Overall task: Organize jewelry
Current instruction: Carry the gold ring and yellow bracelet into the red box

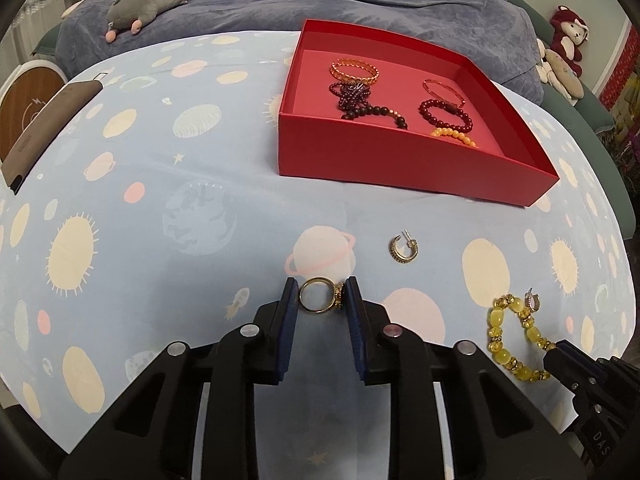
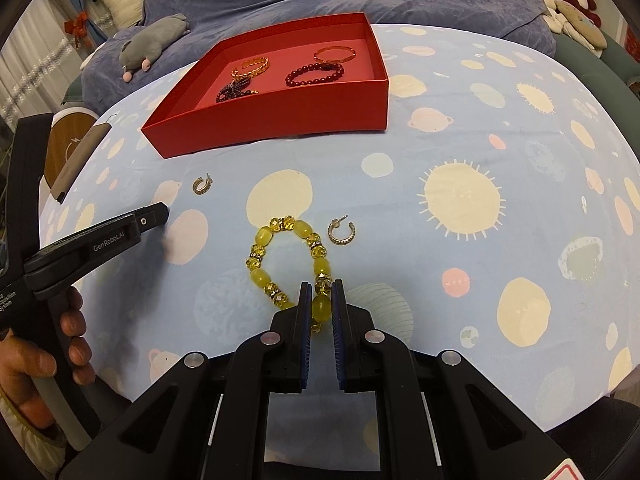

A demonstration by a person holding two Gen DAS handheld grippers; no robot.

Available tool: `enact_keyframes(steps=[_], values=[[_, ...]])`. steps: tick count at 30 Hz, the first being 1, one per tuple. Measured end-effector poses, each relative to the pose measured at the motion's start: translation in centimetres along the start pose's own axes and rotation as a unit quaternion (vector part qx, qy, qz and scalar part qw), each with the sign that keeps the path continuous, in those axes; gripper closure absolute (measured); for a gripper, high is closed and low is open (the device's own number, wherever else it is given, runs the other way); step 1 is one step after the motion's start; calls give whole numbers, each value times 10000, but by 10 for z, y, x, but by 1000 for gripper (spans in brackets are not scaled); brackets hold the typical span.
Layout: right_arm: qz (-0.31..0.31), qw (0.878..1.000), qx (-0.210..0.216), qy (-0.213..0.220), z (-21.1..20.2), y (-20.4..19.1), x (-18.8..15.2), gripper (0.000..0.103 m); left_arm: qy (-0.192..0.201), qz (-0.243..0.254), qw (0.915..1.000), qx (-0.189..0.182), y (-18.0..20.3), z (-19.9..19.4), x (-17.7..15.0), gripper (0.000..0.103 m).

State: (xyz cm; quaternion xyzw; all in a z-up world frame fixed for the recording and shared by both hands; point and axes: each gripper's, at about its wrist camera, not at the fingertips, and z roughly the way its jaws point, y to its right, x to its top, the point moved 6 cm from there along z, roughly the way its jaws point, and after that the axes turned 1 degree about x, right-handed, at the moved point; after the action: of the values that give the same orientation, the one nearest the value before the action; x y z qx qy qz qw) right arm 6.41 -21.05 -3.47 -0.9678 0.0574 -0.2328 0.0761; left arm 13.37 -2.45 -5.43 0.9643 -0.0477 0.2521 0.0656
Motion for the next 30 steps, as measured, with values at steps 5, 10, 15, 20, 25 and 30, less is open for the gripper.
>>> enact_keyframes(steps=[5,10,15,20,25,30], values=[[-18,10000,34,65,-5,-3,4,93,3,-1,10000,-69,-1,-6,-2,80],[1,9998,130,129,-15,-9,10,93,-17,1,9999,-150,0,-17,-4,80],[9,9993,218,302,-31,-14,22,93,-76,51,9997,-237,0,-32,-7,80],[-40,9986,274,454,-44,-21,35,93,-81,134,9996,-222,-3,-45,-6,80],[-128,9977,292,596,-53,-27,49,93,-27,154,9996,-232,0,-58,4,80],[-243,9963,292,773,-61,-32,69,93,54,259,9993,-259,7,-68,19,80]])
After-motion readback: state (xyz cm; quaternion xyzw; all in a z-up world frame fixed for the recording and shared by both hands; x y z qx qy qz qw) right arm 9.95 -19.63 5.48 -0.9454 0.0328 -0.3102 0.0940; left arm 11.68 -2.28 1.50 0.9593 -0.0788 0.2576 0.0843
